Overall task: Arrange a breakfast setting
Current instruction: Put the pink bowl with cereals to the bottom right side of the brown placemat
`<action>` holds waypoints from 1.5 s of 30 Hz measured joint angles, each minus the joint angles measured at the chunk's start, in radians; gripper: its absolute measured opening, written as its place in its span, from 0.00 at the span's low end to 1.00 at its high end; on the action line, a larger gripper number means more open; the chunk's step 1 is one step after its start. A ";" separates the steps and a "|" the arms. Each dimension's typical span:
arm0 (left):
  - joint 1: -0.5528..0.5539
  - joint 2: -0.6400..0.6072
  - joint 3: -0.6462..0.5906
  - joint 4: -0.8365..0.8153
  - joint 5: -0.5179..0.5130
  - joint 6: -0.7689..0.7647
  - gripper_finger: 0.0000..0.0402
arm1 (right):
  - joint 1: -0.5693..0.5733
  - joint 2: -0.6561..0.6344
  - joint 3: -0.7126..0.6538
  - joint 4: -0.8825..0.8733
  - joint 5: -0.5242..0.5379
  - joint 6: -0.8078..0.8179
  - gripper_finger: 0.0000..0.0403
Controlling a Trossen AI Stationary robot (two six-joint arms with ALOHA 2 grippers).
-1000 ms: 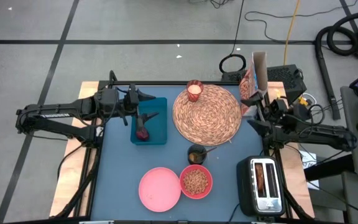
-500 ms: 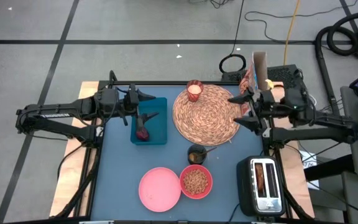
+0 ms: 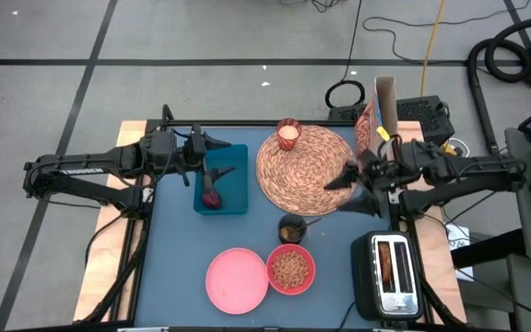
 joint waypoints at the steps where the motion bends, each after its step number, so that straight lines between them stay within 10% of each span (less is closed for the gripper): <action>1: 0.000 0.000 0.000 0.000 0.000 0.000 0.83 | 0.020 0.007 0.000 0.000 0.002 0.024 0.97; 18: 0.000 0.000 0.000 0.000 0.001 -0.027 0.83 | 0.235 0.224 0.000 -0.001 0.022 0.400 0.97; 45: 0.000 0.000 0.000 0.000 0.001 -0.026 0.83 | 0.304 0.457 0.000 -0.161 0.028 0.479 0.97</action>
